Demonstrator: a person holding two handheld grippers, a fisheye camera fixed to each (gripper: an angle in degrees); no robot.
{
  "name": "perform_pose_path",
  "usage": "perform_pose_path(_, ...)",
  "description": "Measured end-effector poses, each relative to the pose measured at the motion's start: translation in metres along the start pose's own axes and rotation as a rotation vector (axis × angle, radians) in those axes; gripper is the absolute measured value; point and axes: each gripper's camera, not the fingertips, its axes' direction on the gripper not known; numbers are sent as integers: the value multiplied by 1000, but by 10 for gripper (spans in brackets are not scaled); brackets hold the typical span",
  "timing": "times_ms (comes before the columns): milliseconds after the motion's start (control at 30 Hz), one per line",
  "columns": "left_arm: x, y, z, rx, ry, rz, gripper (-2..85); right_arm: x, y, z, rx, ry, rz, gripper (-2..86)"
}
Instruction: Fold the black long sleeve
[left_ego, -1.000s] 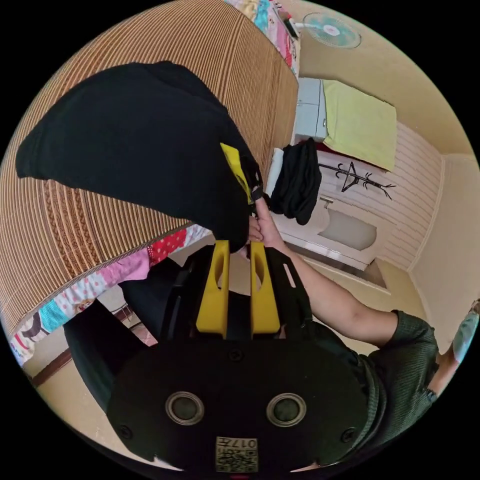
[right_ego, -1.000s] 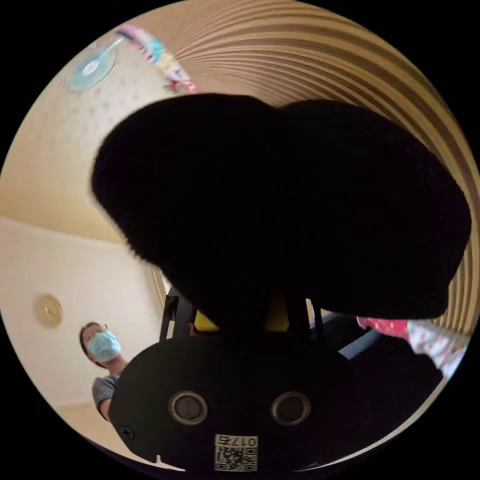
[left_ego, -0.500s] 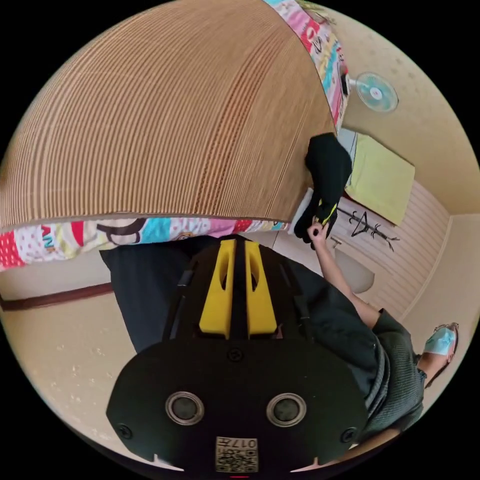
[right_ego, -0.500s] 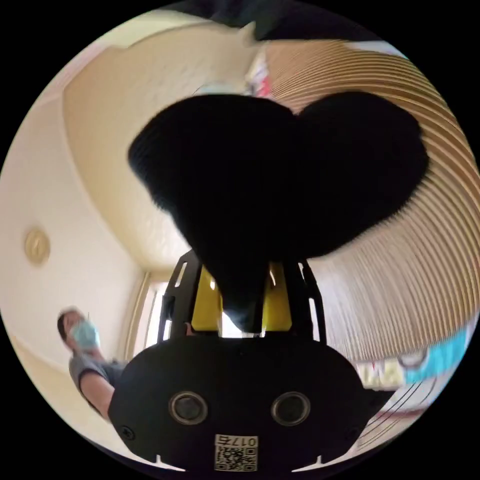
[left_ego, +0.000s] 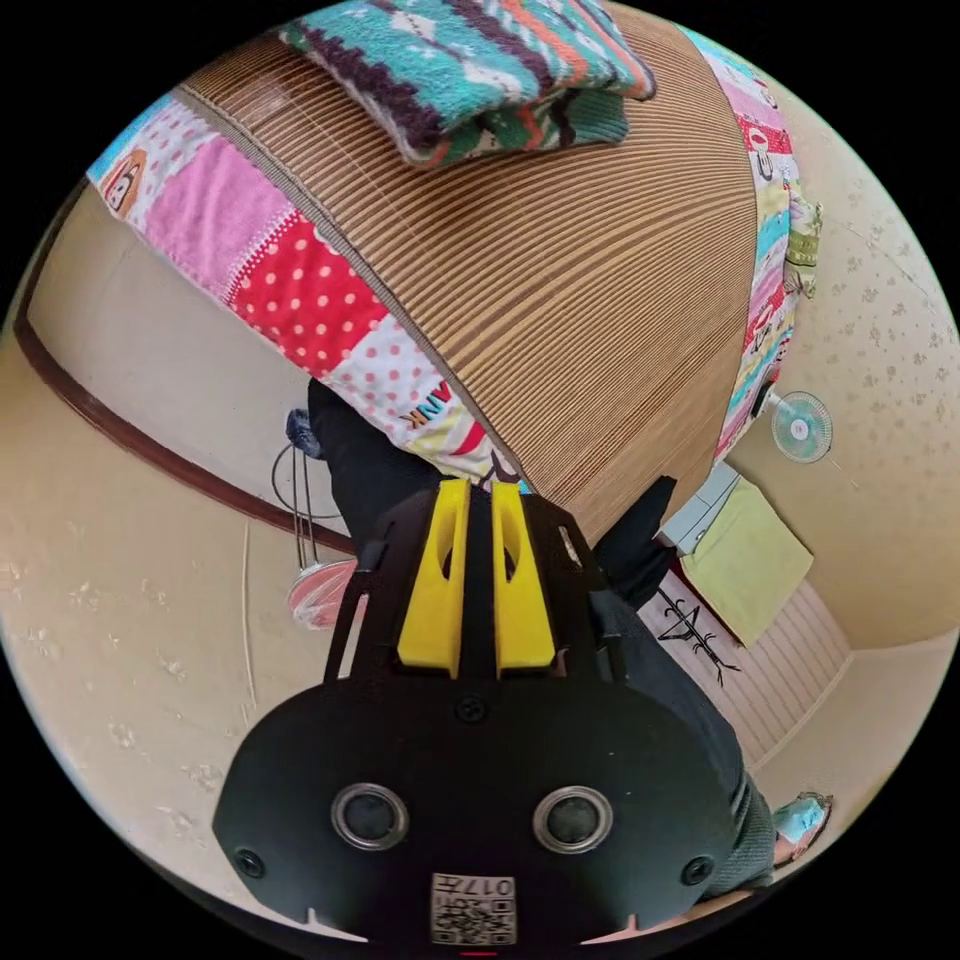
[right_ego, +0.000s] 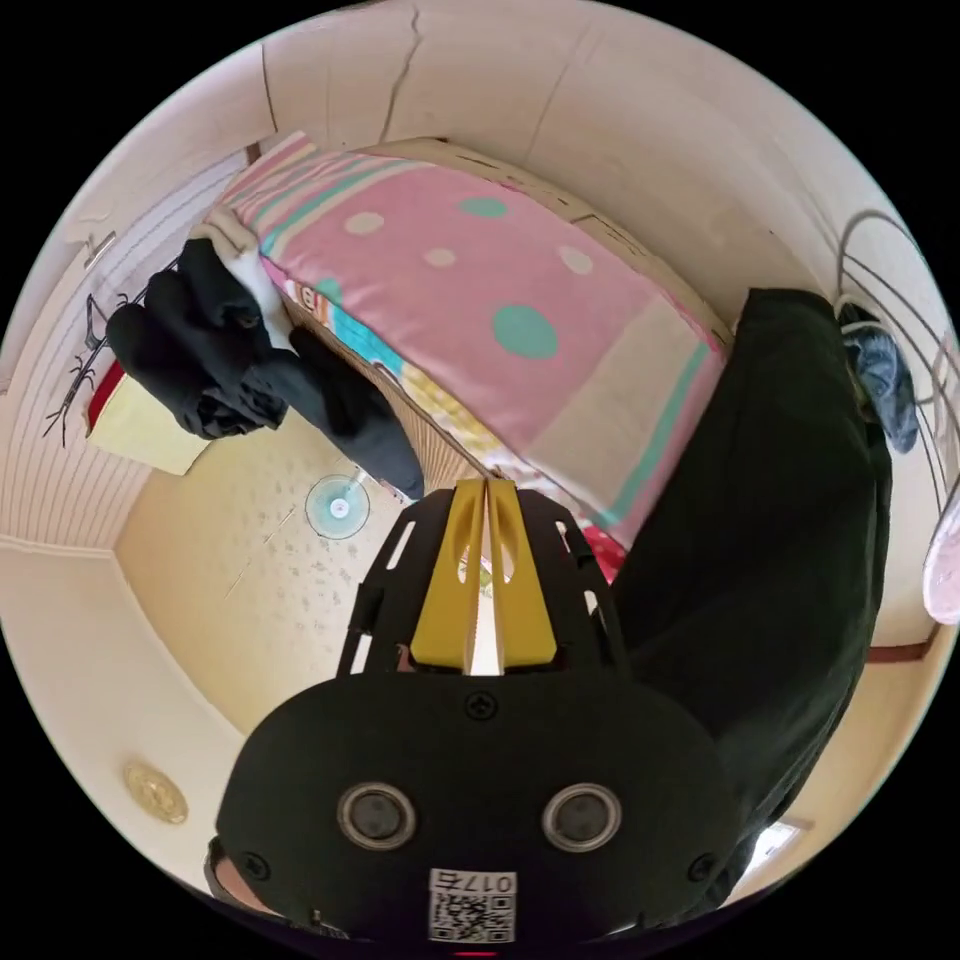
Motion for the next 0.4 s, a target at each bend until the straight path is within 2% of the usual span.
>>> perform_pose_path(133,20,3,-4,5,-23,55,53,-7,32,37,-58,-140,-14,5)
perform_pose_path(200,34,3,-11,50,-21,106,57,-34,45,66,-157,-195,-78,5)
perform_pose_path(300,64,1,-32,145,-52,210,68,-82,63,99,-320,-128,-207,4)
perform_pose_path(400,107,-2,-56,234,-204,323,96,-122,86,121,-436,-1,-314,4)
